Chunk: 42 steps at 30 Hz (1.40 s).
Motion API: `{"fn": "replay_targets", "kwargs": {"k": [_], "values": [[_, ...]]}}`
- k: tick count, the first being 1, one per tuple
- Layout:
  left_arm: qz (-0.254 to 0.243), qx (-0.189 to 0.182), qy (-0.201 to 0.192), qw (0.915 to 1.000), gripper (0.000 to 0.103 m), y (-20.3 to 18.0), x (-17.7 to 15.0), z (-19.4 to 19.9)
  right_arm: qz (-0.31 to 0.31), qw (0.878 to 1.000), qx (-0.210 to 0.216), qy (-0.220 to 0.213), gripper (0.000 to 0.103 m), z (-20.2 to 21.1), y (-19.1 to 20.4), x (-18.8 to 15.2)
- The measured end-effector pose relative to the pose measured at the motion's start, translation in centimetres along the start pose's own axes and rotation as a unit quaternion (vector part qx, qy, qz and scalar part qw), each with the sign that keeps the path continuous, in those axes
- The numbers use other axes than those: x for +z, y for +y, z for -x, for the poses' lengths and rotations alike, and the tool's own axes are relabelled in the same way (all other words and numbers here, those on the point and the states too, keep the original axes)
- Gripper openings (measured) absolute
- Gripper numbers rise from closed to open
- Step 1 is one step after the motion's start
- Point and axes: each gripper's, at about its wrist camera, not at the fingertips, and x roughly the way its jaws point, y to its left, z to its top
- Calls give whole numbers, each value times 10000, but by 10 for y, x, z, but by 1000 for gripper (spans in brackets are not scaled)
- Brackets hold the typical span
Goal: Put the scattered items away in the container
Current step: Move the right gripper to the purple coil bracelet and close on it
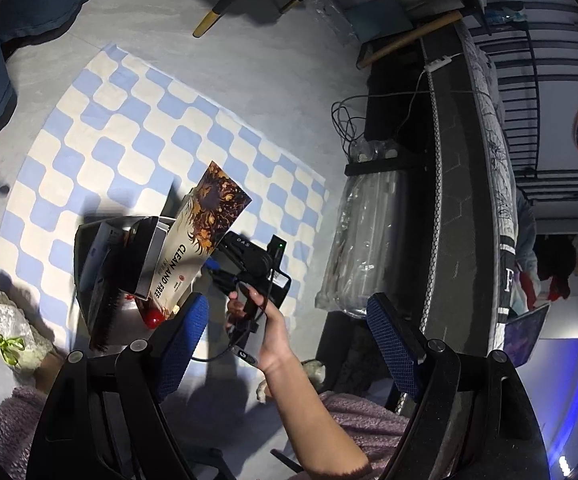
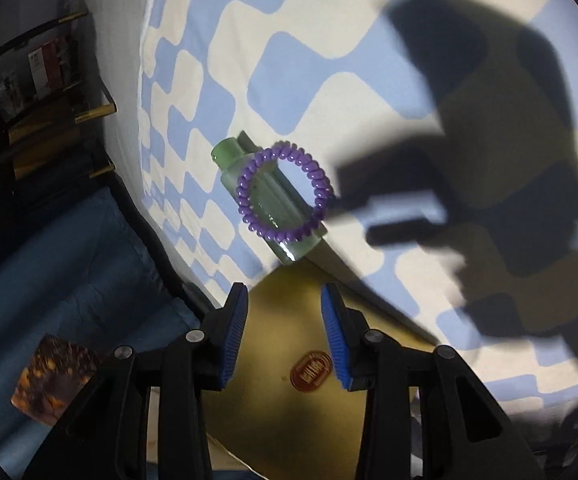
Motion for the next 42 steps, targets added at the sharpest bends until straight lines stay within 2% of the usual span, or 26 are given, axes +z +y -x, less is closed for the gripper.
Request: {"fn": "replay_targets", "kwargs": {"k": [7,9,10,11,12,13,16,20,22,24,27,29,32,38,40,42], "values": [[255,24,-40,9997,81,9,10,2,-267,9995,-53,-185,39,-24,-5,26],[257,34,-16,9997,81,8,11,0,-329,9991,110,-261,38,-29,-4,30],[256,67,-1,9997,81,8,13,-1,-276,9989,133,-346,34,-28,-1,31],[266,95,8,9996,81,8,14,-2,-115,9989,100,-442,25,-27,5,31],[288,102,9,9995,81,7,15,-2,109,9985,-91,-535,2,-25,12,30],[311,91,13,9995,81,6,16,-3,302,9973,-323,-584,1,-24,18,29],[346,-22,45,9994,81,4,15,-3,487,9955,-566,-585,1,-19,23,23],[235,-298,103,9992,81,0,6,-3,397,9953,-572,-666,2,-2,18,19],[144,-325,157,9992,81,1,1,-3,118,9960,-426,-774,10,6,11,20],[122,-302,208,9993,81,5,-2,-5,33,9959,-421,-797,25,8,13,23],[304,-276,234,9989,81,18,-1,-6,538,9886,-1071,-914,37,2,40,23],[464,-296,215,9983,81,24,2,-5,1069,9801,-1416,-891,39,-7,58,22],[574,-267,146,9979,81,29,10,-3,1412,9756,-1495,-765,39,-24,78,24],[643,-227,51,9977,81,33,18,6,1190,9782,-1555,-684,37,-54,80,42],[664,-238,53,9975,81,33,20,6,1149,9763,-1731,-610,33,-59,75,45],[651,-242,90,9975,81,33,20,5,1161,9719,-1991,-471,9,-66,71,46]]}}
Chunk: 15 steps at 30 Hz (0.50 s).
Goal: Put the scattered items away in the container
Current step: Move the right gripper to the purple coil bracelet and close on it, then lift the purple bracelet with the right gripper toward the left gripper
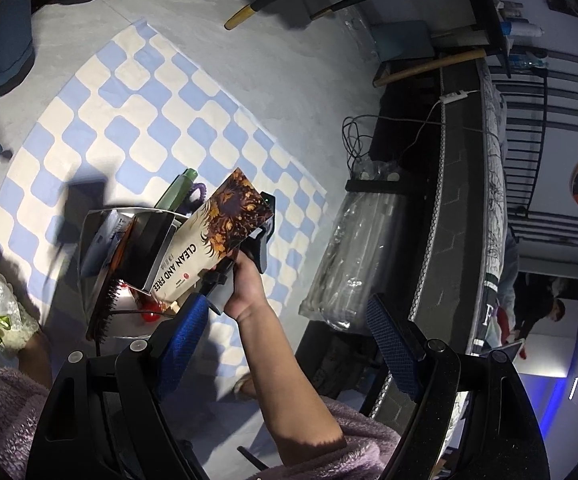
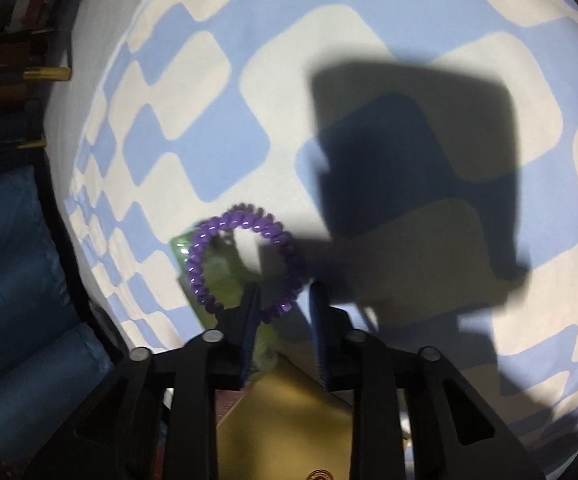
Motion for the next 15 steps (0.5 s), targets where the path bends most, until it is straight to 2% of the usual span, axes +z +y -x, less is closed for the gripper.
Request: {"fn": "replay_targets", "kwargs": {"k": [3,8,13,15], "values": [[-4,21,52,10000,81,1,1,-2,-25,9999,101,57,9,0,-8,2],[29,73,119,9999,81,1,0,-4,320,9985,-446,-81,9,17,-27,-11],[-121,253,123,9995,81,-7,-2,-8,404,9948,-928,-72,9,43,-87,-42],[-272,350,169,9989,81,-15,-5,-12,279,9957,-882,-33,9,58,-116,-57]]}}
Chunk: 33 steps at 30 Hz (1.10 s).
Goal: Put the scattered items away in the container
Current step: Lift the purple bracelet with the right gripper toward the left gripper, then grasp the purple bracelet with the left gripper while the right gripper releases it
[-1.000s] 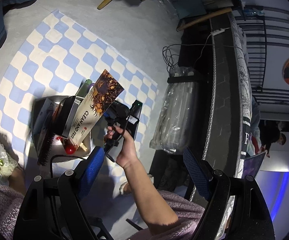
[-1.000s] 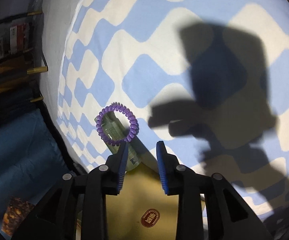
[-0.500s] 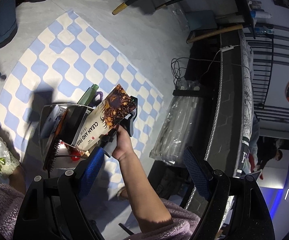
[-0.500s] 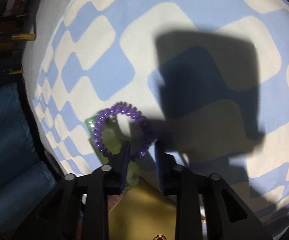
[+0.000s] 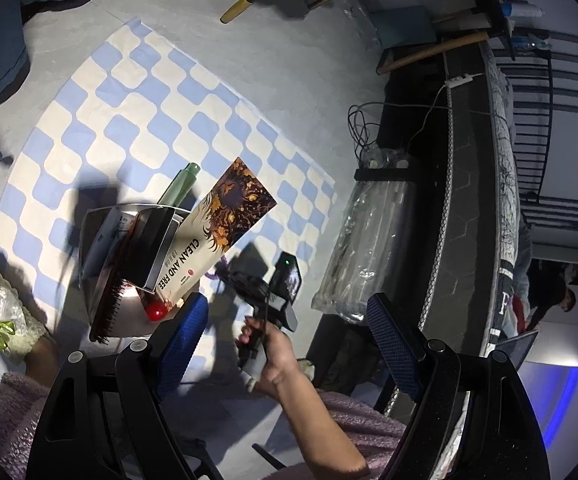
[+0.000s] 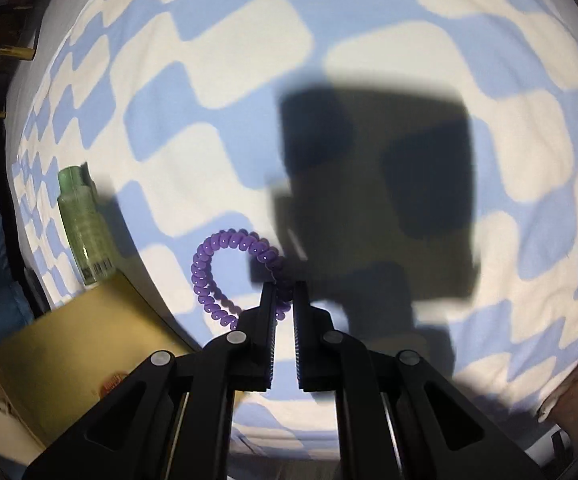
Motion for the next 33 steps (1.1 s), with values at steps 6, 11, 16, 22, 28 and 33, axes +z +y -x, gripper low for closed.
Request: {"fn": "replay_targets", "kwargs": {"k": [6,11,16,22,28,33], "values": [[-422,373,296,9980,81,-28,-11,-26,-23,9969,747,-231,9,65,-37,-44],[-841,581,683,9924,81,-52,-28,-59,99,9887,1422,-474,9,130,-27,-72],[-1254,612,1010,9850,81,-76,-43,-85,521,9743,2065,-731,9,196,2,-108],[-1567,656,977,9806,81,-95,-52,-94,1102,9492,2739,-1087,9,237,24,-147],[-1784,769,673,9786,81,-98,-67,-89,955,9272,3502,-919,9,222,35,-152],[-1630,771,635,9816,81,-92,-71,-91,909,9105,3989,-602,9,211,51,-155]]}}
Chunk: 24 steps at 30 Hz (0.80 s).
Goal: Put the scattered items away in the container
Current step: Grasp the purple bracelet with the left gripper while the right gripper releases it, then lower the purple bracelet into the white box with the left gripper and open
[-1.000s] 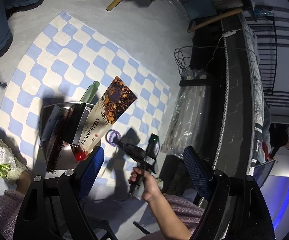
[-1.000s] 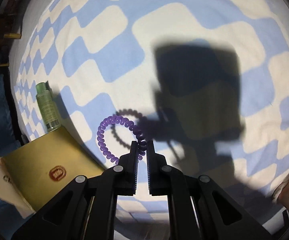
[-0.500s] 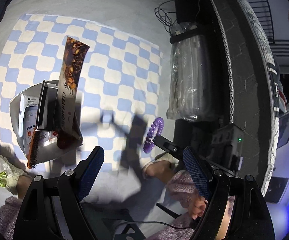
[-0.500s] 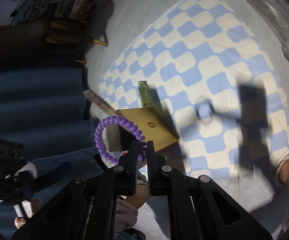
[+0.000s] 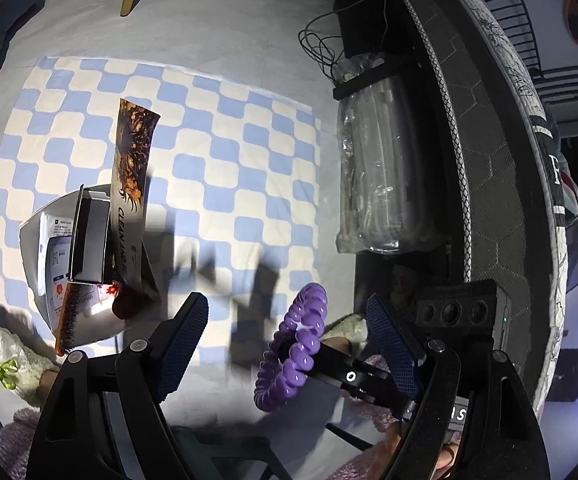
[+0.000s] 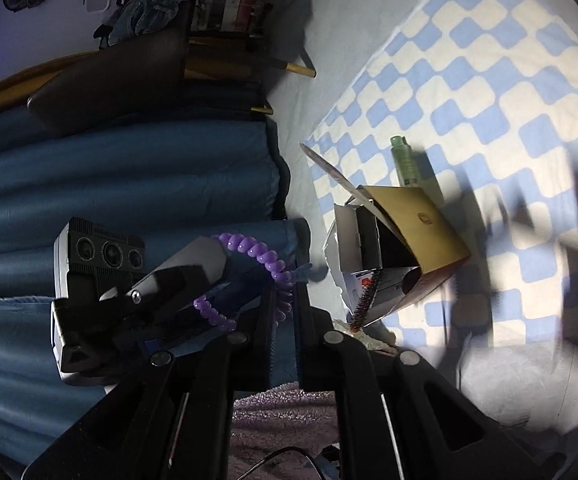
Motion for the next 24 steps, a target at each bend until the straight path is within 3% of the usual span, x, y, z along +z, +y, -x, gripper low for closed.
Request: {"fn": "replay_targets", "kwargs": {"k": [5,12,14,15,17,20,24], "values": [[172,-58,6,9998,81,3,0,2,-167,9989,418,87,9,-6,1,-5],[-171,-112,-112,9997,79,-8,1,7,-116,9980,612,57,9,-6,4,-7],[-273,-163,-146,9994,51,-11,0,8,-74,9982,600,46,9,-5,6,-8],[-296,-177,-151,9993,43,-11,0,7,-66,9981,606,40,9,-5,6,-8],[-295,-118,-212,9993,13,-9,0,8,-62,9980,621,41,9,-3,8,-8],[-352,0,-316,9989,6,-8,0,11,-27,9980,628,31,9,-2,10,-9],[-510,-24,-453,9977,5,-9,-3,21,-23,9973,739,5,9,0,12,-9]]}}
